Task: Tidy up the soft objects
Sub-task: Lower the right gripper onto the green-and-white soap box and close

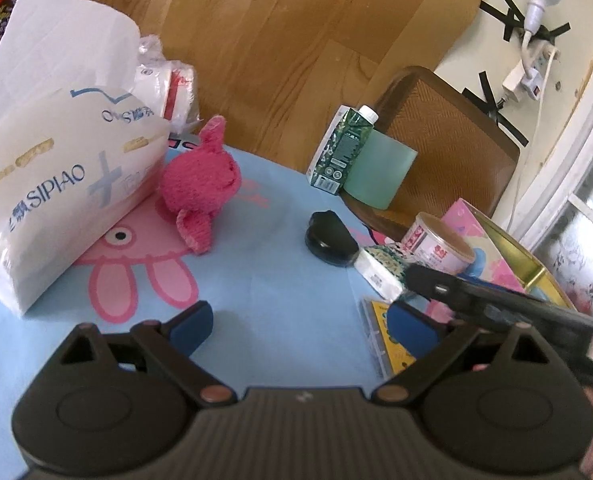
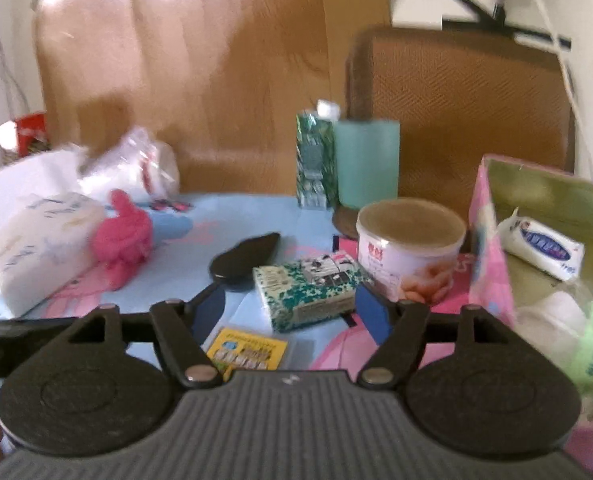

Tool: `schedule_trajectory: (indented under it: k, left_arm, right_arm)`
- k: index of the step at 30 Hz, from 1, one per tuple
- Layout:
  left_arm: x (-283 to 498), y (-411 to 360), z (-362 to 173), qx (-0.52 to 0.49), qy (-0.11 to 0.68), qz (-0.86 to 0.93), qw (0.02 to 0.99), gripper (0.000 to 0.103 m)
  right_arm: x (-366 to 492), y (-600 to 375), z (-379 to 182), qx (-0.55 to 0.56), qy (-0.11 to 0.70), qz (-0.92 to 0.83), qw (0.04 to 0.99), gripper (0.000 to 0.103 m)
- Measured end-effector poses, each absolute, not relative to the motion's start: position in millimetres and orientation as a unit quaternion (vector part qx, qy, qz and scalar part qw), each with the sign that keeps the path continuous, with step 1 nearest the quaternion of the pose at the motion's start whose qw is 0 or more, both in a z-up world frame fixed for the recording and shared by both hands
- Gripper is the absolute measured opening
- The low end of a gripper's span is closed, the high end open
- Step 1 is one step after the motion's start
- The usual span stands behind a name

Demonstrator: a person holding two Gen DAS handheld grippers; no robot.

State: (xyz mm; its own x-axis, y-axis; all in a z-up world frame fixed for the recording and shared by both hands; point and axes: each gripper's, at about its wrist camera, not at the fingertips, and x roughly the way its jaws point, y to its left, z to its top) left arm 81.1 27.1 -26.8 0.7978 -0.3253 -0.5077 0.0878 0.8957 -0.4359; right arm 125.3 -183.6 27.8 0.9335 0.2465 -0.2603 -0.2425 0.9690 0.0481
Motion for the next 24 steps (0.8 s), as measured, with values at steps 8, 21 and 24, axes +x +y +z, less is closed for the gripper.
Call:
schedule_trajectory:
  k: [8,21,24]
  left_arm:
    - [81,27,-28,-0.203,0.298,-0.118,0.925,0.098]
    - [81,28,-28,-0.203,0.298,-0.119,0.925,0.099]
    - [80,28,-28,-0.204,0.298,-0.119,0.925,0.099]
  right_arm:
    - [166,-186,16,0.081,0.189,0.095,0.974,0.081]
    - [147,-195,17,0.089,0.178,0.117,0.973,0.046]
    - [133,-208,21,0.117,0.171,0.128,0.970,0.046]
